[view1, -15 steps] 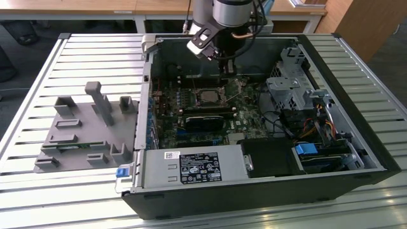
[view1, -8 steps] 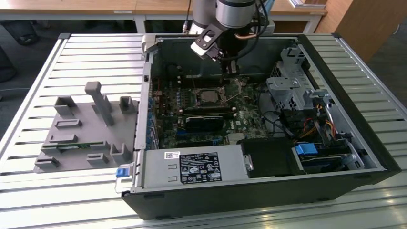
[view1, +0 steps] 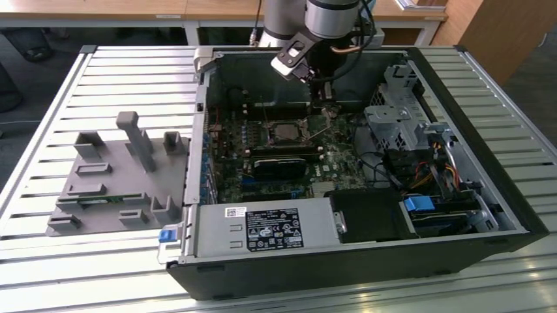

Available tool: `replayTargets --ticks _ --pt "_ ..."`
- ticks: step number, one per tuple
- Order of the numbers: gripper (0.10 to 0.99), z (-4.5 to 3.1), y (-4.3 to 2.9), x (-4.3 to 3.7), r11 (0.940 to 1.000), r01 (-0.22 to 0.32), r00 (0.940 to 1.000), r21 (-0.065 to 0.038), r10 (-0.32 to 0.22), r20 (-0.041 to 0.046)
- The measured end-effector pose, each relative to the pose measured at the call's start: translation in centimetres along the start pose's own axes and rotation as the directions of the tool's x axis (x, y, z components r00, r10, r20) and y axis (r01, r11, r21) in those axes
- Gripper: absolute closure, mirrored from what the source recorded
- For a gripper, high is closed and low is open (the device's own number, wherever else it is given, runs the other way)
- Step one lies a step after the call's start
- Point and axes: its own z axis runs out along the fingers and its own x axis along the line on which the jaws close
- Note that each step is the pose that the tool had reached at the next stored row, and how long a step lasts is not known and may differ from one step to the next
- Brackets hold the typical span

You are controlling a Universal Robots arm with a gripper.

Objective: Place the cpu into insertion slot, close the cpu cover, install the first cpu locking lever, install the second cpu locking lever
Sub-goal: 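Close the cpu cover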

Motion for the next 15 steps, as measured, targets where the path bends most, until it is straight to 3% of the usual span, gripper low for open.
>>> replayTargets --ticks 5,6,15 --pt "0.980 0.09 0.80 0.06 1.0000 0.000 1.0000 0.000 0.000 -0.0002" --pt "0.980 0.18 1.33 0.18 1.0000 0.000 1.0000 0.000 0.000 -0.0002" --pt "0.980 0.35 2.54 0.71 1.0000 0.000 1.0000 0.000 0.000 -0.0003"
